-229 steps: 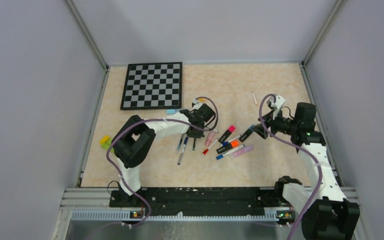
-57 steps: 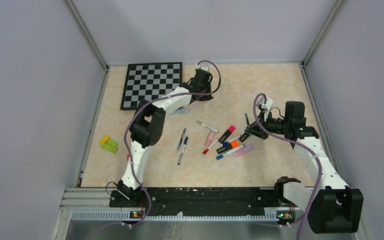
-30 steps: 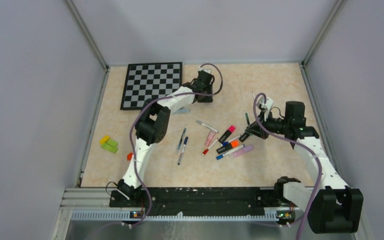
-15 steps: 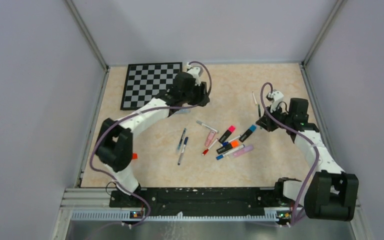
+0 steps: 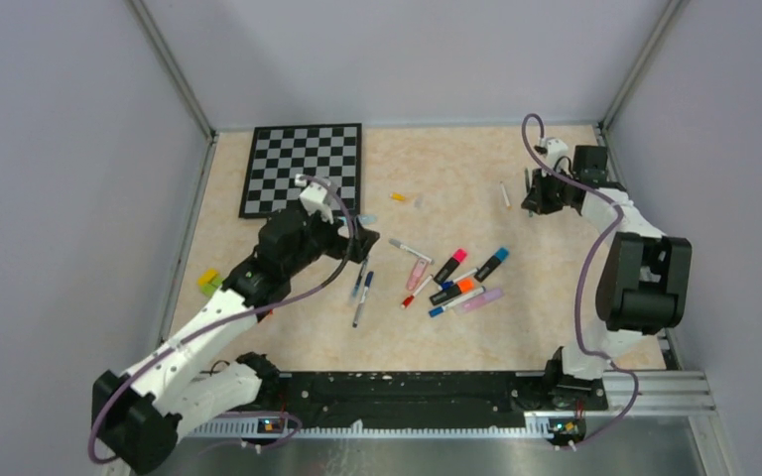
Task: Open the pen caps
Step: Place the pen cap at the center of the board, then place the pen at the center of the board.
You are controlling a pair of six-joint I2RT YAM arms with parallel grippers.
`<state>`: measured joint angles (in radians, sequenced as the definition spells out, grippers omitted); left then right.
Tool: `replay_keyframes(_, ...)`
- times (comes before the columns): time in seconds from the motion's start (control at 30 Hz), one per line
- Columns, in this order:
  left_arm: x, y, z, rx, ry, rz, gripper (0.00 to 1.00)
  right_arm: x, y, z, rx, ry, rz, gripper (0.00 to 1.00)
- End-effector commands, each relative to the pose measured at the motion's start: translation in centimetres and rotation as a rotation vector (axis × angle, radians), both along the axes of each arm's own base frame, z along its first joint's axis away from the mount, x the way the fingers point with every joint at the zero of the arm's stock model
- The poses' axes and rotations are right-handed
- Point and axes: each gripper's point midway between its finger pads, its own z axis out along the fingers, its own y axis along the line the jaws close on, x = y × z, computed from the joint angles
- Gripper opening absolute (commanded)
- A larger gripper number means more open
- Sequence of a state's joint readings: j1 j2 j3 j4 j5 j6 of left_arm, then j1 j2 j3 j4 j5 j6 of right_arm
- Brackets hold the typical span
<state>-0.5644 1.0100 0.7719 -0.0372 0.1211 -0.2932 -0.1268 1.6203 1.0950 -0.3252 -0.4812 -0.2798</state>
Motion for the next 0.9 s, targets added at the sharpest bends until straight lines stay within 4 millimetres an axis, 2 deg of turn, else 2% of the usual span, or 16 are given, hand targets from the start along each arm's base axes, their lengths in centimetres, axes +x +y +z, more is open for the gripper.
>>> replay_keyframes(0.0,-2.1,2.1,0.4,-0.046,-0.034,0.046,0.99,3.9,-1.3,0.2,-0.040,0.000,-0.001,0.00)
replay_keyframes(0.03,-2.6,2.4,0.0,-0.052,-0.023,0.050,0.99,4.6,-1.5,-0.7,-0.041,0.025,-0.002,0.00)
replay_keyframes(0.2,-4.6,3.5,-1.4,-0.089,0.011,0.066,0.99,6.7,-1.8,-2.5,-0.029,0.095,-0.003,0.01)
replay_keyframes(0.37,-5.0,4.1,-1.5,-0.104,-0.010,0.085,0.99,7.6,-1.4,-4.5,0.012,0.164,-0.008,0.04)
replay_keyframes(0.57,-4.7,3.7,-1.5,-0.099,-0.002,0.075,0.99,7.8,-1.1,-6.1,0.049,0.219,-0.018,0.10)
replay_keyframes(0.87,-4.8,2.8,-1.7,-0.125,0.015,0.040,0.99,7.5,-0.8,-6.6,0.061,0.236,-0.013,0.19)
